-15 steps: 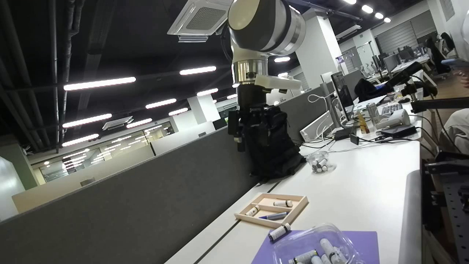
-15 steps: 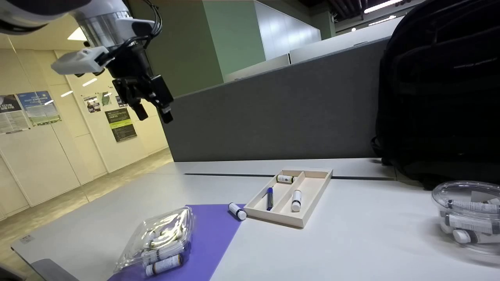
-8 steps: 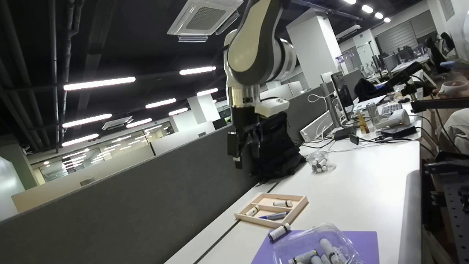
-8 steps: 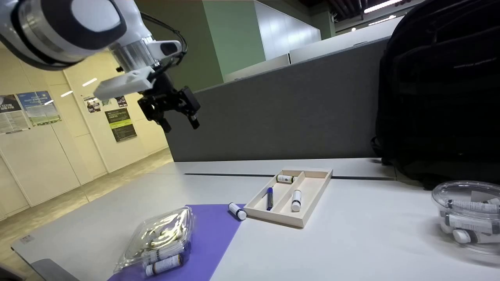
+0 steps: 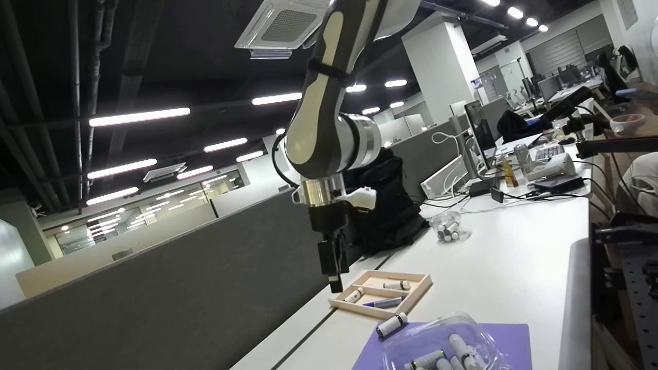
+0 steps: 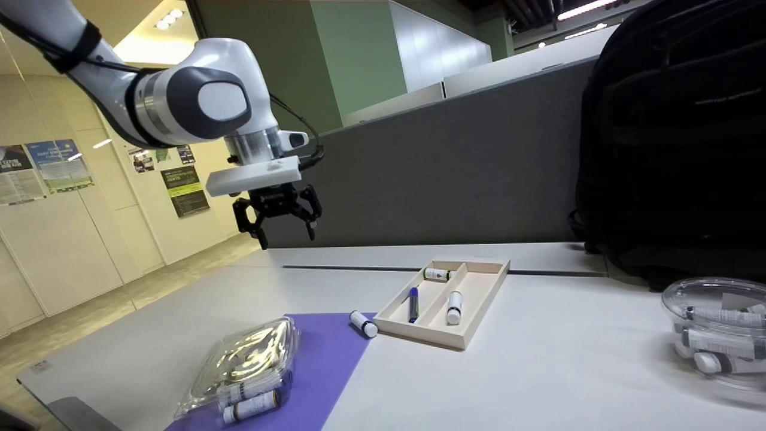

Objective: Move the bottle from the mat to the tray

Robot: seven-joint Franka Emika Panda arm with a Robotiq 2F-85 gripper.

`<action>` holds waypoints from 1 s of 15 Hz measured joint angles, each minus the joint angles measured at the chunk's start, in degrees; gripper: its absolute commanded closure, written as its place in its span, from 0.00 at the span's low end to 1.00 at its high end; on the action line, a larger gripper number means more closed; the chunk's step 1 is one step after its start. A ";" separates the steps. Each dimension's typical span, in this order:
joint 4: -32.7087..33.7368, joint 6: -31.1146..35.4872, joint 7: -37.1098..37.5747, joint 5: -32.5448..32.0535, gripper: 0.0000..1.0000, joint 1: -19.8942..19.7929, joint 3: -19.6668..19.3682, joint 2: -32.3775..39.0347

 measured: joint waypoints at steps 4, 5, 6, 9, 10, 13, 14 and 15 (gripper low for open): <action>4.26 -6.28 -7.21 0.26 0.00 -2.66 1.35 2.37; 4.43 -6.44 -7.48 0.26 0.00 -2.72 1.40 2.38; 4.32 -5.82 -7.43 -0.50 0.00 -2.67 1.41 2.39; 2.19 0.91 -7.31 -6.56 0.00 -2.56 1.17 2.53; 1.03 3.74 -7.31 -8.71 0.00 -2.60 0.93 2.53; -2.99 12.37 -7.40 -14.01 0.00 -3.12 0.19 2.70; -4.29 14.63 -7.47 -14.87 0.00 -3.51 0.16 2.91; -5.42 16.49 -7.53 -15.22 0.00 -3.98 0.23 3.29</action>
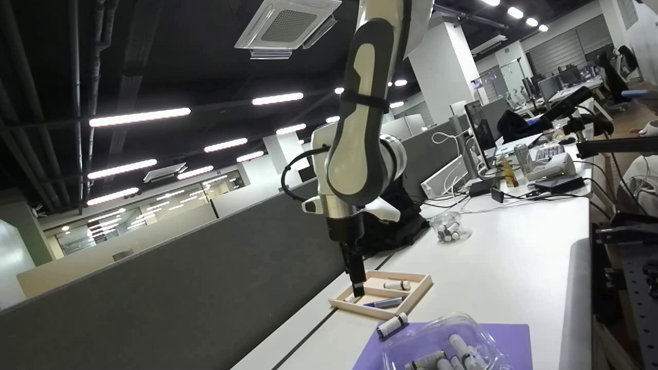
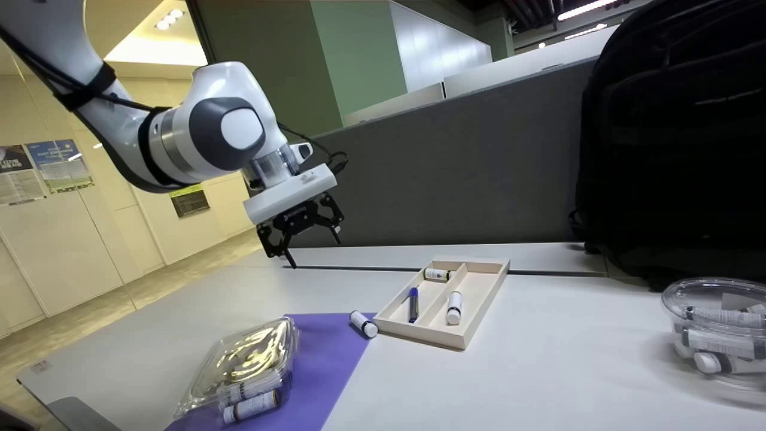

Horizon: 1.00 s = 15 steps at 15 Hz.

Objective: Move the bottle from the mat to the tray

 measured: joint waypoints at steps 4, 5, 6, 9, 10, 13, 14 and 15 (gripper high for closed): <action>-2.22 3.95 -0.05 1.71 0.00 -3.89 2.64 3.25; -2.22 4.12 -0.05 2.29 0.00 -5.20 3.53 4.39; -2.17 3.76 -0.02 2.69 0.00 -6.54 4.31 5.54; -1.92 3.35 -0.02 3.06 0.00 -8.47 5.20 7.25; -1.86 3.28 -0.02 3.09 0.00 -8.55 5.32 7.27; -1.75 3.22 0.06 2.63 0.00 -8.51 5.49 7.31; -1.62 2.91 0.05 1.85 0.00 -8.56 5.36 7.58; -1.24 2.37 0.01 0.91 0.00 -8.56 5.06 8.10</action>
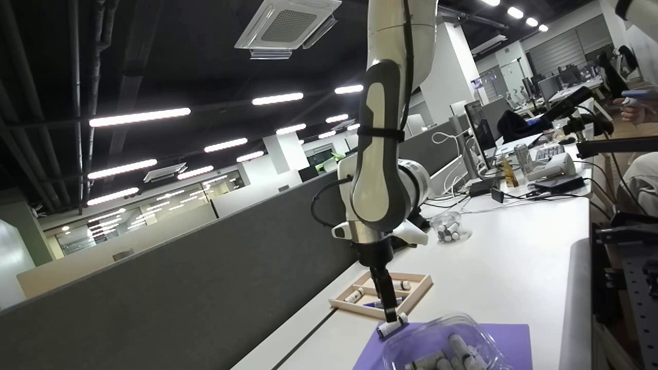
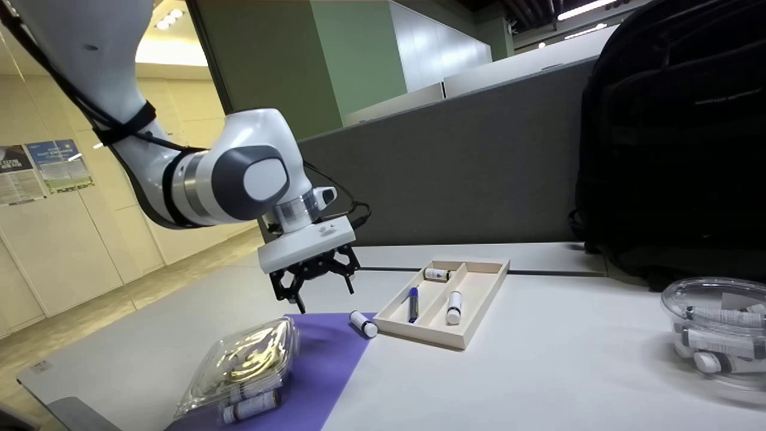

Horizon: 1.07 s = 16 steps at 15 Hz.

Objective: Move the bottle from the mat to the tray

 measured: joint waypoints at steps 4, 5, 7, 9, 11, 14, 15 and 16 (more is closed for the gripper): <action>4.81 -4.19 -1.99 -2.55 0.00 -0.98 -0.61 4.50; 6.54 -5.00 -2.80 -3.11 0.00 -1.12 -0.89 5.96; 9.93 -6.22 -4.39 -4.15 0.00 -1.20 -1.37 8.81; 12.92 -7.01 -5.89 -4.98 0.00 -1.20 -1.51 11.48; 15.13 -7.32 -7.48 -5.72 0.00 -1.18 -1.42 13.59; 17.06 -7.32 -10.30 -6.24 0.00 -1.14 -1.02 15.55; 17.43 -7.32 -11.13 -6.49 0.00 -1.14 -0.84 15.87; 17.66 -7.31 -11.88 -6.69 0.00 -1.14 -0.63 16.04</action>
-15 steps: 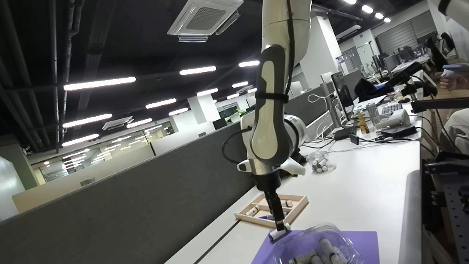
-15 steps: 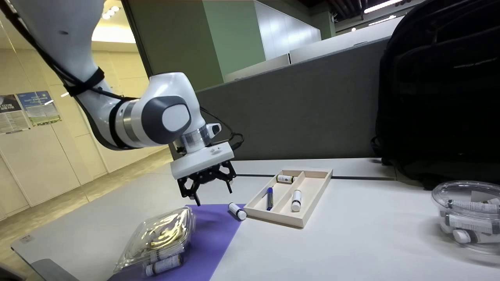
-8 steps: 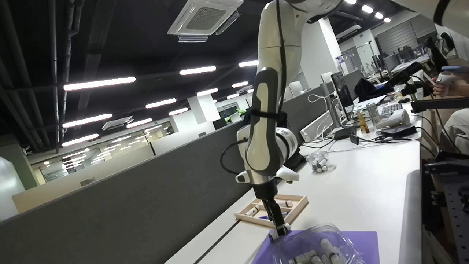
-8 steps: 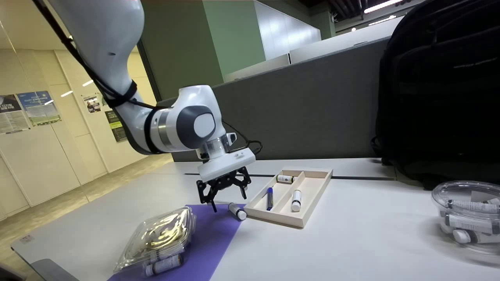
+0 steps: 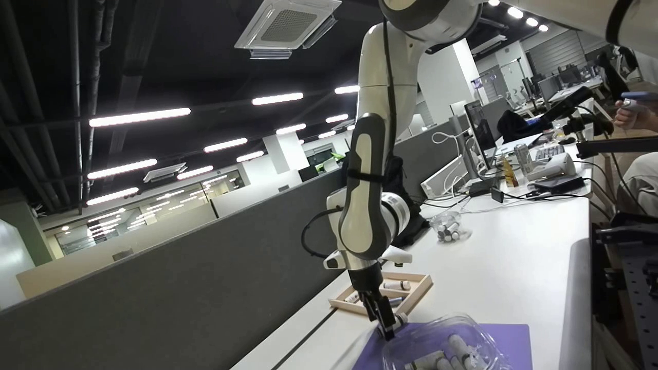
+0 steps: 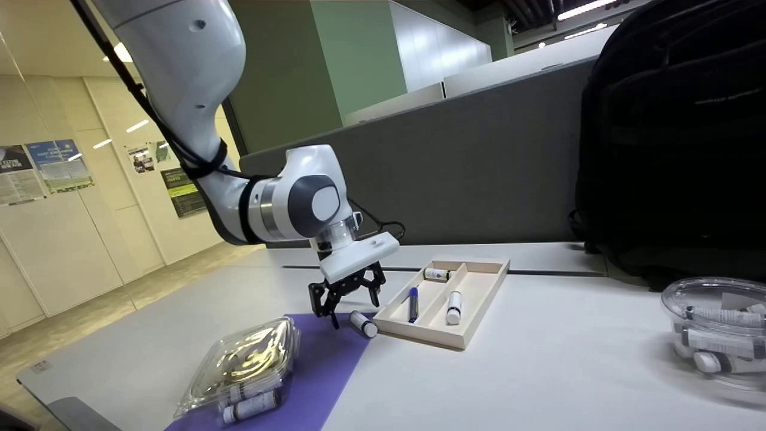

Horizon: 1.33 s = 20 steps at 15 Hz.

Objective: Move the bottle from the mat to the tray

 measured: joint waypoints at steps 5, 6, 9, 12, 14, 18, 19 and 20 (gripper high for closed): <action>0.15 0.01 -3.47 -0.06 0.41 -0.20 1.15 0.04; 0.14 0.01 -3.90 0.00 0.47 -0.35 1.37 0.04; 0.12 -0.80 -4.49 0.19 0.68 -1.19 1.90 0.03; 0.05 -1.34 -4.54 0.21 0.88 -2.05 1.70 0.03; 0.03 -1.97 -4.61 0.27 0.95 -2.74 1.70 0.02; -0.02 -2.28 -5.36 1.48 0.93 -3.84 2.13 -0.54; -0.02 -2.28 -5.71 2.07 0.93 -4.26 2.48 -0.86; 0.01 -2.27 -6.11 2.64 0.93 -4.71 2.88 -1.23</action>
